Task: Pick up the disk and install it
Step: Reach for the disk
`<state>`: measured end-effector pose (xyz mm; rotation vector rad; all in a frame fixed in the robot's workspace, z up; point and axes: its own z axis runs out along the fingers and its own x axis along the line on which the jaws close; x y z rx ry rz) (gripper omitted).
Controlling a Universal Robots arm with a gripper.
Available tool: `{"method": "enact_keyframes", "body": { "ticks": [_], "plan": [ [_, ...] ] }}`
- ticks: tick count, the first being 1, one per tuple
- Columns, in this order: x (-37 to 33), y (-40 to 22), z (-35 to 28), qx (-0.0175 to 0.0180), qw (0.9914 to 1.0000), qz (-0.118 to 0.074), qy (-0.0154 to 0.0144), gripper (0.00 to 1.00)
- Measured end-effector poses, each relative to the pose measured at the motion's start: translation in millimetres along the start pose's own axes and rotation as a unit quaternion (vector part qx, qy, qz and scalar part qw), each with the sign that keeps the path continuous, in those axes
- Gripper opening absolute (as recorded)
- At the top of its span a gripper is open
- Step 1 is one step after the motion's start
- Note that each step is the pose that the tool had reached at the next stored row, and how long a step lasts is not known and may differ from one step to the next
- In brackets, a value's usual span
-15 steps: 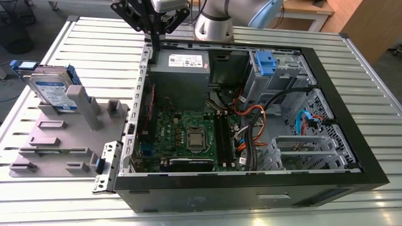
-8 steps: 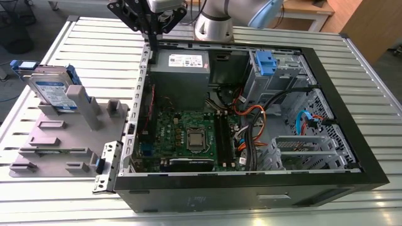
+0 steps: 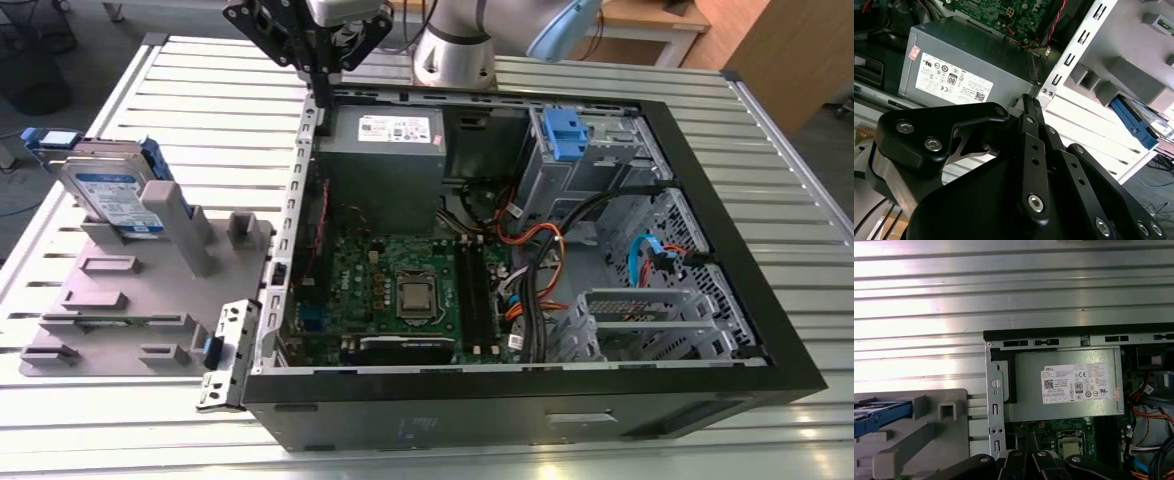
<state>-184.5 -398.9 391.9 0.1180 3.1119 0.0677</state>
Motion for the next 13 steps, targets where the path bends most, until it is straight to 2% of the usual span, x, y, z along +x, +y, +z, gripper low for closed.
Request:
{"method": "enact_keyframes", "body": {
  "ticks": [6, 13],
  "plan": [
    [1.7, -0.2, 0.0, 0.0, 1.0, 0.0, 0.0, 0.11],
    [8.3, -0.6, 0.0, 0.0, 1.0, 0.0, 0.0, 0.11]
  ]
}}
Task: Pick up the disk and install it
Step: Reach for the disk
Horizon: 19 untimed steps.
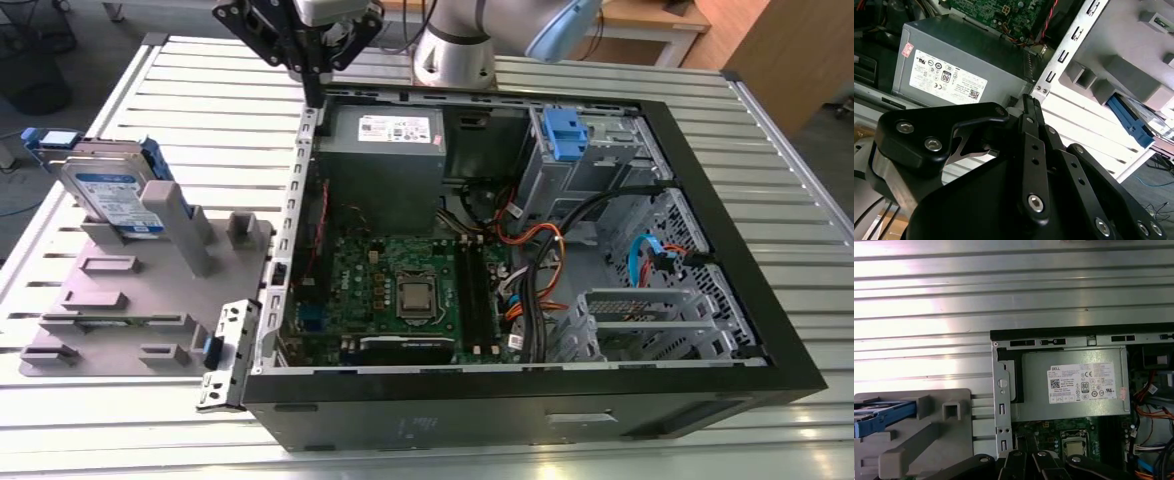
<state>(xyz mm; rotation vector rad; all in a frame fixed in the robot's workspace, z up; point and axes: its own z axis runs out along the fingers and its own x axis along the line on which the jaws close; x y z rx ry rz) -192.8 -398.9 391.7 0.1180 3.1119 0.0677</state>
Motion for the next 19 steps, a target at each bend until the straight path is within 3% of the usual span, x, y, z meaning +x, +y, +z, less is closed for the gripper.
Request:
{"method": "enact_keyframes", "body": {
  "ticks": [19],
  "plan": [
    [22.6, -1.8, 0.2, 0.0, 1.0, 0.0, 0.0, 0.11]
  ]
}}
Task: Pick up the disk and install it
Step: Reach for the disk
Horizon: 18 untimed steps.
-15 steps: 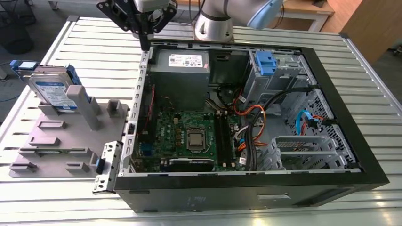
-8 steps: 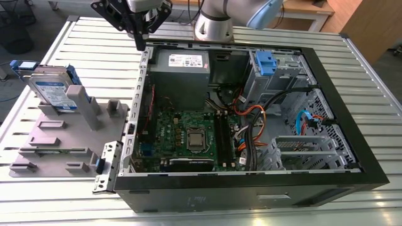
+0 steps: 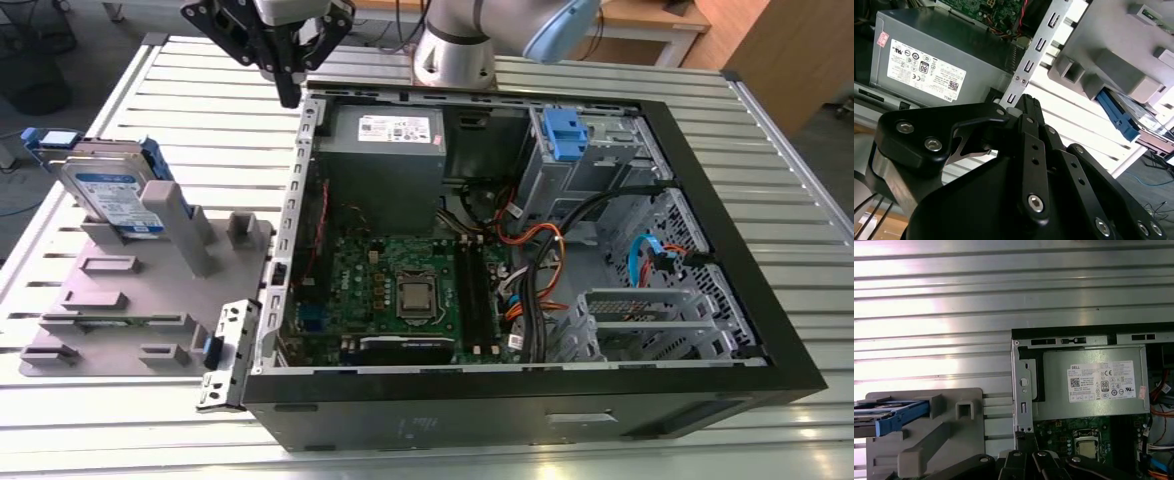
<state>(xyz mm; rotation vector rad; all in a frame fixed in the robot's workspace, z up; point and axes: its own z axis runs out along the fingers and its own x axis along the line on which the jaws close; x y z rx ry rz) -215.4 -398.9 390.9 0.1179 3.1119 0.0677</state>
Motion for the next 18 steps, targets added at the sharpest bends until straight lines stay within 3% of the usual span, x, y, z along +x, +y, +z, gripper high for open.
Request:
{"method": "enact_keyframes", "body": {
  "ticks": [18],
  "plan": [
    [18.7, -1.4, -0.1, 0.0, 1.0, 0.0, 0.0, 0.11]
  ]
}}
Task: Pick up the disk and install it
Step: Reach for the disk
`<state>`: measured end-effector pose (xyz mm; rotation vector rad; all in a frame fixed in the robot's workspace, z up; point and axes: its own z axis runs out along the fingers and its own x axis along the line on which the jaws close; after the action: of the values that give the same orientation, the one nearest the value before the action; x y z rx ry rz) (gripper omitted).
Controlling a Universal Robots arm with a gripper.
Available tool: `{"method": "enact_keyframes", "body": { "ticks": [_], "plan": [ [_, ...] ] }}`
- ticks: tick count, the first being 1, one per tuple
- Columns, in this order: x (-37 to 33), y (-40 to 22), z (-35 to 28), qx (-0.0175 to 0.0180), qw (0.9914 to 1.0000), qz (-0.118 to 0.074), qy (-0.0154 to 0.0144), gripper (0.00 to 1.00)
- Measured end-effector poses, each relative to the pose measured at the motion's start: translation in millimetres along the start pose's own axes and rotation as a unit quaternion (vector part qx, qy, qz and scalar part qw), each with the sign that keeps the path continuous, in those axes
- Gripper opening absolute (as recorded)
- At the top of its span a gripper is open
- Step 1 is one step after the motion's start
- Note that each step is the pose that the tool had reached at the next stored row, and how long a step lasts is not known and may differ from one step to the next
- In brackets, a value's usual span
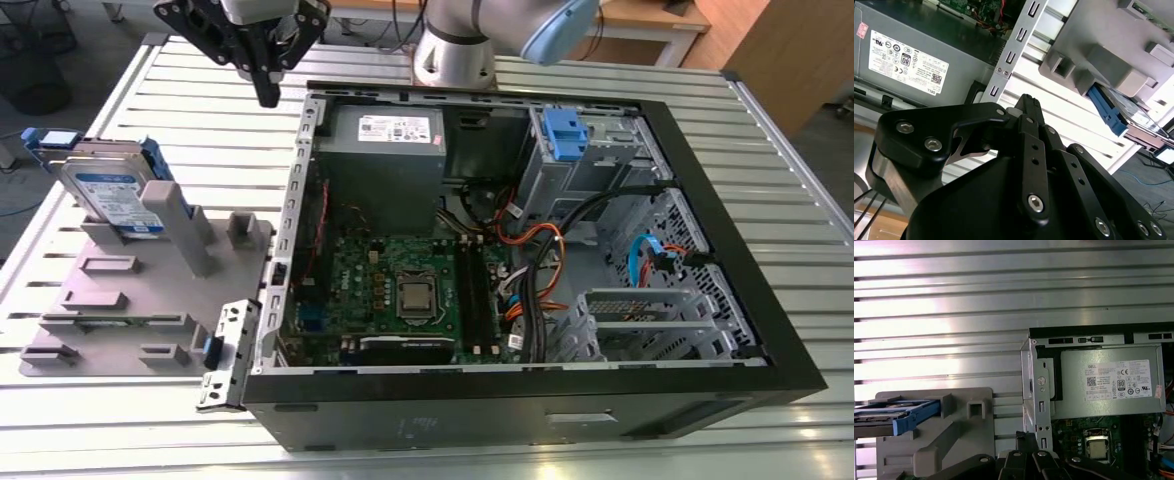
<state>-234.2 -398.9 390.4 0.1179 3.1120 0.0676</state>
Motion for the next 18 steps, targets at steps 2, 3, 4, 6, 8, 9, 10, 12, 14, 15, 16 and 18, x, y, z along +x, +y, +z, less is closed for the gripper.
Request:
{"method": "enact_keyframes", "body": {
  "ticks": [2, 3, 4, 6, 8, 9, 10, 12, 14, 15, 16, 18],
  "plan": [
    [2.1, -0.1, 0.0, 0.0, 1.0, 0.0, 0.0, 0.11],
    [3.2, -0.2, 0.0, -0.0001, 1.0, 0.0, 0.0, 0.11],
    [4.3, -0.3, 0.0, 0.0, 1.0, 0.0, 0.0, 0.11],
    [6.4, -0.5, 0.0, 0.0, 1.0, 0.0, 0.0, 0.11],
    [8.2, -0.6, 0.0, 0.0, 1.0, 0.0, 0.0, 0.11],
    [9.4, -0.7, 0.0, 0.0, 1.0, 0.0, 0.0, 0.11],
    [10.5, -0.8, 0.0, 0.0, 1.0, 0.0, 0.0, 0.11],
    [12.8, -1.0, 0.0, 0.0, 1.0, 0.0, 0.0, 0.11],
    [15.3, -1.2, 0.1, 0.0, 1.0, 0.0, 0.0, 0.11],
    [16.6, -1.3, 0.1, 0.0, 1.0, 0.0, 0.0, 0.11],
    [17.9, -1.4, 0.1, 0.0, 1.0, 0.0, 0.0, 0.11],
    [20.4, -1.6, 0.1, 0.0, 1.0, 0.0, 0.0, 0.11]
  ]
}}
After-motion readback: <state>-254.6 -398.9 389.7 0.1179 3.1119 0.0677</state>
